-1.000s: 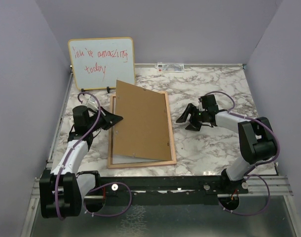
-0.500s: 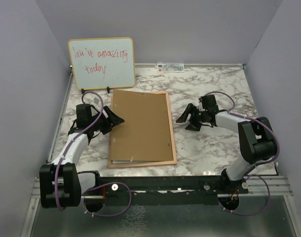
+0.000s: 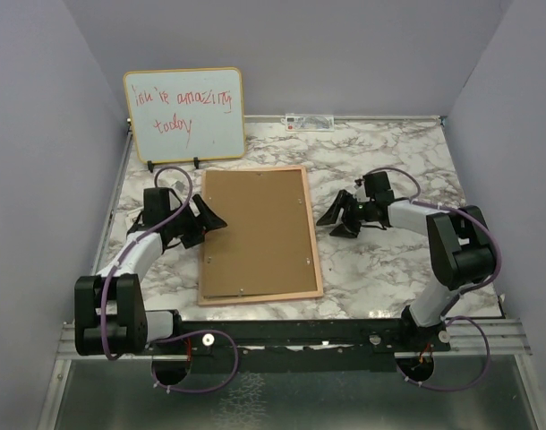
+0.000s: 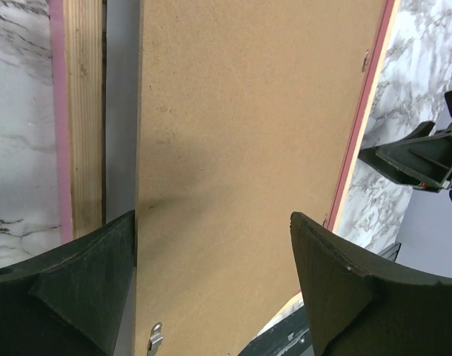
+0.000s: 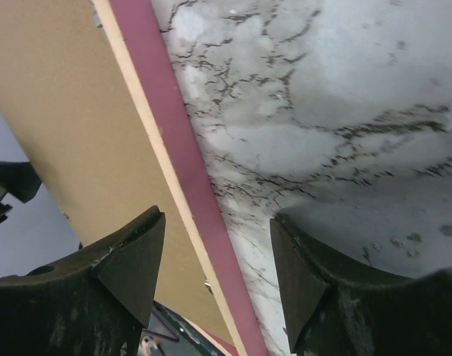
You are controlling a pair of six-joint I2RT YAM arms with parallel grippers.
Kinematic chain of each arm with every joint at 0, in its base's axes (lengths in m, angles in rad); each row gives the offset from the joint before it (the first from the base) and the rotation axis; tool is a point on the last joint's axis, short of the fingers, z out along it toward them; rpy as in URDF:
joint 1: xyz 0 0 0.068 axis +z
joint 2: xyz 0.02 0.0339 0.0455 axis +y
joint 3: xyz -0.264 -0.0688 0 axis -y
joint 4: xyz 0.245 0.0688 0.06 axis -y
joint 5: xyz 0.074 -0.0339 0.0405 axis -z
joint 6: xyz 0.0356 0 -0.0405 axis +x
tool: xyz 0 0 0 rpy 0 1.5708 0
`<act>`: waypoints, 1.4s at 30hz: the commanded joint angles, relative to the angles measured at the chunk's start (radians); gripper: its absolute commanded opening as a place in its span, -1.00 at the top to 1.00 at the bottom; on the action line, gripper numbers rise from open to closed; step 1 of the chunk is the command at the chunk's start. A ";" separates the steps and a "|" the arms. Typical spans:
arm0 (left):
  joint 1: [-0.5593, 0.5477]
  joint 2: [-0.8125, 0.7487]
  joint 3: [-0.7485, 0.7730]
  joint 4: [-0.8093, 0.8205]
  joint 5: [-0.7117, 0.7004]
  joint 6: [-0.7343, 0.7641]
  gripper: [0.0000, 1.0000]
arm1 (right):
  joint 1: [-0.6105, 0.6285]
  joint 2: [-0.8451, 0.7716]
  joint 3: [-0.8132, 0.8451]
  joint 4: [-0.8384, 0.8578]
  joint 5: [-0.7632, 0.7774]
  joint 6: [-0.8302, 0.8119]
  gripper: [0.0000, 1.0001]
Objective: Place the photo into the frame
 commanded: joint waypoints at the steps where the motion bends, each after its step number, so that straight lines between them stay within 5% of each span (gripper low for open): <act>1: -0.021 0.052 0.042 0.015 0.064 0.013 -0.62 | 0.018 0.076 0.036 -0.063 -0.069 -0.057 -0.28; 10: -0.028 0.060 0.188 -0.241 -0.129 0.110 -0.75 | 0.041 0.086 0.050 -0.078 -0.048 -0.045 -0.29; 24: -0.030 0.125 0.167 -0.254 -0.176 0.127 -0.79 | 0.051 0.097 0.067 -0.100 -0.031 -0.070 -0.30; 31: -0.031 0.104 0.123 -0.274 -0.312 0.140 -0.73 | 0.082 0.013 0.052 -0.089 0.054 -0.104 -0.31; 37: -0.034 0.054 0.094 -0.287 -0.311 0.100 -0.74 | 0.188 -0.200 0.043 -0.063 0.183 -0.139 -0.31; 42: -0.035 0.055 0.068 -0.287 -0.315 0.045 -0.55 | 0.379 -0.172 0.132 -0.093 0.160 -0.179 -0.26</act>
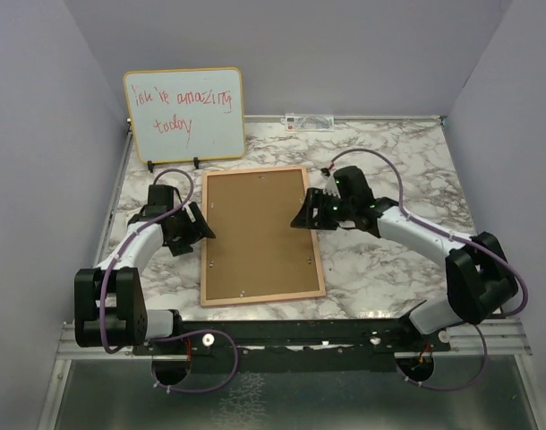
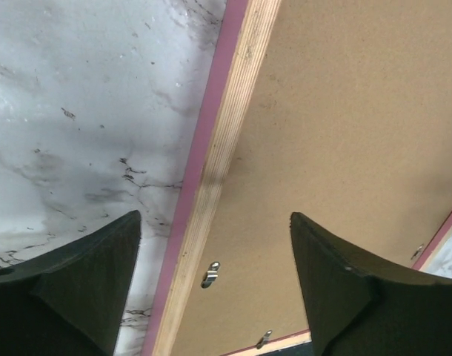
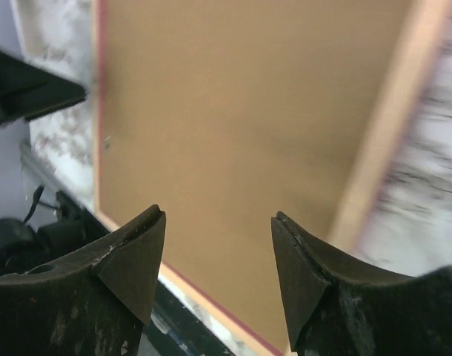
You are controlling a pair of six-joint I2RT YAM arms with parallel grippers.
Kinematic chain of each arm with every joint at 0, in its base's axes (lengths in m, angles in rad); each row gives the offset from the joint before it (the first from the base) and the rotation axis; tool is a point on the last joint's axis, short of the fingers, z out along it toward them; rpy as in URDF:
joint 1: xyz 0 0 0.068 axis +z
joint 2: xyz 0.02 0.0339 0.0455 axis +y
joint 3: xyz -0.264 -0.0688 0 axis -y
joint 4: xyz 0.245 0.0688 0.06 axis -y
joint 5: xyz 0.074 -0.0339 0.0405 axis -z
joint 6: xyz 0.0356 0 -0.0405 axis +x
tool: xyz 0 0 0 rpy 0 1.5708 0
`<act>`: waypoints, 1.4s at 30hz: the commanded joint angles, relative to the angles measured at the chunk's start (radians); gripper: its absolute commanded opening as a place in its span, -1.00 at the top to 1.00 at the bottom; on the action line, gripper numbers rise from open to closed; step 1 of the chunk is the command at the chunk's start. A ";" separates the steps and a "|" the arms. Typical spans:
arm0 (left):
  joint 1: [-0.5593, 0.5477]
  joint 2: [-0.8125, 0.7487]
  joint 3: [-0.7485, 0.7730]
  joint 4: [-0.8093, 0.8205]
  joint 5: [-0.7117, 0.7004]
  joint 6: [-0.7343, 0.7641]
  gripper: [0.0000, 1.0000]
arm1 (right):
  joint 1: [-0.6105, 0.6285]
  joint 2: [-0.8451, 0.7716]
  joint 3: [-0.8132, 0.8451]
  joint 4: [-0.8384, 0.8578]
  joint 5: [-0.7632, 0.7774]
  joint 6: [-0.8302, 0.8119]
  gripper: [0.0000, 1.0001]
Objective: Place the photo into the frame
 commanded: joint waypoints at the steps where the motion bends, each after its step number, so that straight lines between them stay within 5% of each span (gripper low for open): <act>1: -0.009 -0.020 -0.033 -0.003 -0.035 -0.059 -0.45 | 0.164 0.057 0.081 -0.030 0.030 -0.056 -0.22; 4: -0.009 -0.023 -0.042 0.015 -0.047 -0.087 -0.09 | 0.291 0.127 0.166 -0.068 0.051 -0.096 -0.12; 14: -0.009 -0.007 -0.076 0.045 -0.106 -0.137 0.63 | 0.587 0.340 0.361 -0.147 0.068 -0.115 0.14; 26: -0.009 0.000 -0.092 0.062 -0.111 -0.145 0.76 | 0.709 0.525 0.531 -0.229 0.209 -0.116 0.34; 42: -0.009 -0.006 -0.095 0.071 -0.114 -0.145 0.77 | 0.723 0.496 0.457 -0.309 0.254 -0.078 0.39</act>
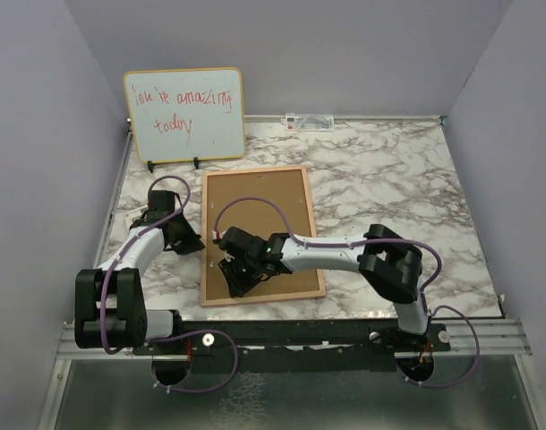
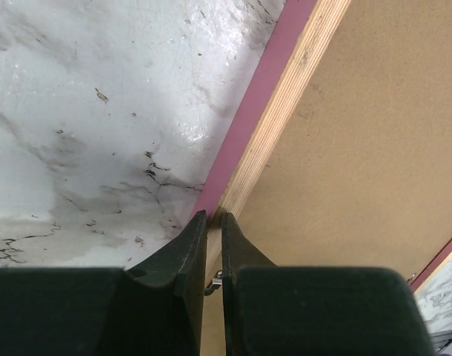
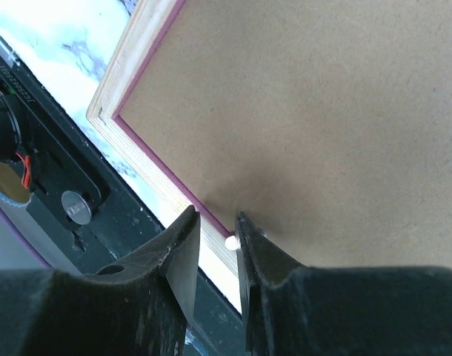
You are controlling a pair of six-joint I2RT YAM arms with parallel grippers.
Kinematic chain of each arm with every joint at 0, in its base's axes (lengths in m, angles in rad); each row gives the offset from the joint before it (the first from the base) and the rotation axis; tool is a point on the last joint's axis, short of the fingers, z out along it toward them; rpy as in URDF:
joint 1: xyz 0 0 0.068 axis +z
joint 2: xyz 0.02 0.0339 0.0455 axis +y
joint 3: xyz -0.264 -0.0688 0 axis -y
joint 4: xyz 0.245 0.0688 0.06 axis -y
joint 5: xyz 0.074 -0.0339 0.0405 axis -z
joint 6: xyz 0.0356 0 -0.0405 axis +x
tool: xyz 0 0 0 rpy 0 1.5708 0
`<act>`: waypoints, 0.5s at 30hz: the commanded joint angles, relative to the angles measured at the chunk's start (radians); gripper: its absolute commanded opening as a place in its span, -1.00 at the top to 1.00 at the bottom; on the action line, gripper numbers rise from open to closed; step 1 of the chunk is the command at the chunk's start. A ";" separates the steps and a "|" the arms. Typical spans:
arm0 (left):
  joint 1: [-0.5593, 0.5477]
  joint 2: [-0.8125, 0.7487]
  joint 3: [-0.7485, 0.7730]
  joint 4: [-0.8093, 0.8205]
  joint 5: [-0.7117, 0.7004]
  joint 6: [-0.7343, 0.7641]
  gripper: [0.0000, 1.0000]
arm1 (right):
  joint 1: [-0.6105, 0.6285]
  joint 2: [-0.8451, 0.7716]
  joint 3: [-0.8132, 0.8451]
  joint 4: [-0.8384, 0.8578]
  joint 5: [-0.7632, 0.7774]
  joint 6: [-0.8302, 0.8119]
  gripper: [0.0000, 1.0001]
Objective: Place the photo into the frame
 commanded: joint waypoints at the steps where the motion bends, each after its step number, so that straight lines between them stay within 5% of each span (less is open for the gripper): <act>1: -0.004 0.004 -0.031 0.025 -0.041 -0.011 0.77 | 0.010 -0.031 -0.052 -0.111 0.044 0.013 0.39; 10: -0.004 0.003 -0.032 0.030 -0.037 -0.012 0.77 | 0.010 -0.097 -0.063 -0.209 0.196 0.029 0.39; 15: -0.005 0.004 -0.032 0.033 -0.026 -0.011 0.77 | 0.010 -0.089 -0.039 -0.172 0.149 0.016 0.37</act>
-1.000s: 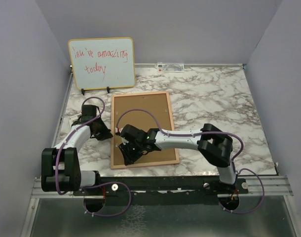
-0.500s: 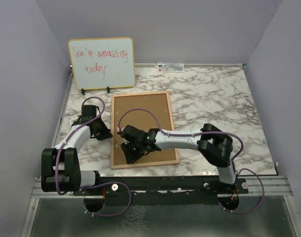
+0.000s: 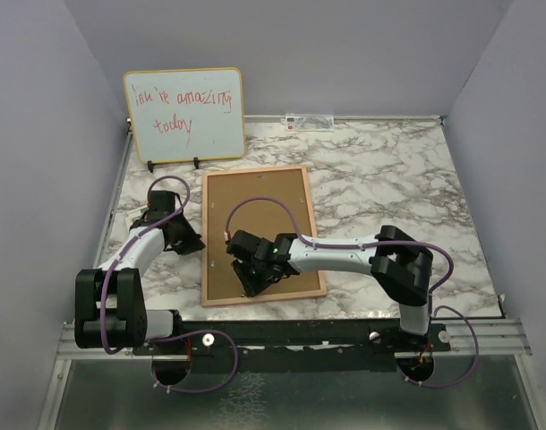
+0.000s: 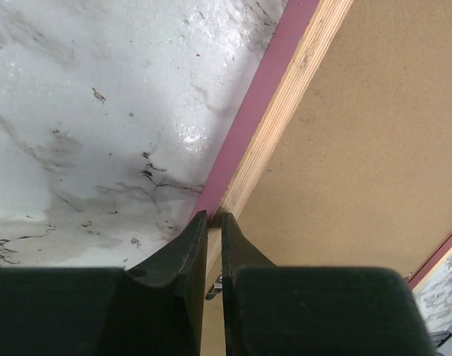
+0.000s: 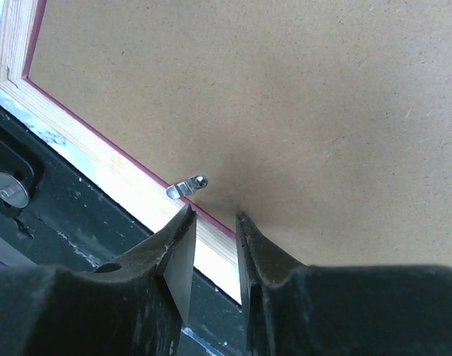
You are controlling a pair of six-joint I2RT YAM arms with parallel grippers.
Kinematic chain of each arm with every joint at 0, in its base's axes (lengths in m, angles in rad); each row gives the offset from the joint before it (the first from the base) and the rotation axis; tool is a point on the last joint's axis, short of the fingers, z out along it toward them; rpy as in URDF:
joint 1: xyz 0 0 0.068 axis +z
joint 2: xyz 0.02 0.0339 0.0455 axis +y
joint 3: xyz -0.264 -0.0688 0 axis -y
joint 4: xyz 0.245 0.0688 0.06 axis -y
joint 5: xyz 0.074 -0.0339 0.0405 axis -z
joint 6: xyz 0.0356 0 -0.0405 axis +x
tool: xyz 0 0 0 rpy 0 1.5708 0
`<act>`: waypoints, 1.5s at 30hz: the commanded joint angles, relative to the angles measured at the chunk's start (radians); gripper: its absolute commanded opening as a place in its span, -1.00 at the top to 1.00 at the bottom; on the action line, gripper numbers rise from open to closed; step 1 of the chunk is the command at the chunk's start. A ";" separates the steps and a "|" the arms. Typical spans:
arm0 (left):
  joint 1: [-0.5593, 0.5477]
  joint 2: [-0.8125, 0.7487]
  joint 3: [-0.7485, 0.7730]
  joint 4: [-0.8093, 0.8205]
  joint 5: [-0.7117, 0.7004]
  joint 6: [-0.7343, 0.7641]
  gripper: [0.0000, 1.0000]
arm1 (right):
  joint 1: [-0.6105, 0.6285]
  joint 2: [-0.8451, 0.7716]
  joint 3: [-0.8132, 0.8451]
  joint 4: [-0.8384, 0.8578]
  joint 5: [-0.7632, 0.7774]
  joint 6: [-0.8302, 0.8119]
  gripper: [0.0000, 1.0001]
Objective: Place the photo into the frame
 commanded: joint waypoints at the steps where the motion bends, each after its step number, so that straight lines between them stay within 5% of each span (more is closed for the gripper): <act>1: -0.003 0.003 -0.031 0.025 -0.024 -0.003 0.77 | 0.007 -0.007 0.028 -0.024 -0.005 -0.010 0.34; 16: -0.003 0.007 -0.033 0.030 0.002 -0.002 0.75 | 0.007 0.041 0.017 0.124 -0.189 -0.008 0.24; 24: -0.005 0.008 -0.034 0.032 0.012 0.001 0.75 | 0.007 0.086 0.057 0.108 -0.195 -0.003 0.15; 38: -0.005 0.016 -0.041 0.041 0.041 -0.006 0.76 | 0.007 0.058 -0.005 0.350 -0.235 0.013 0.08; 45: -0.005 0.007 -0.077 0.053 0.102 -0.045 0.77 | 0.007 0.030 -0.054 0.423 -0.112 0.062 0.08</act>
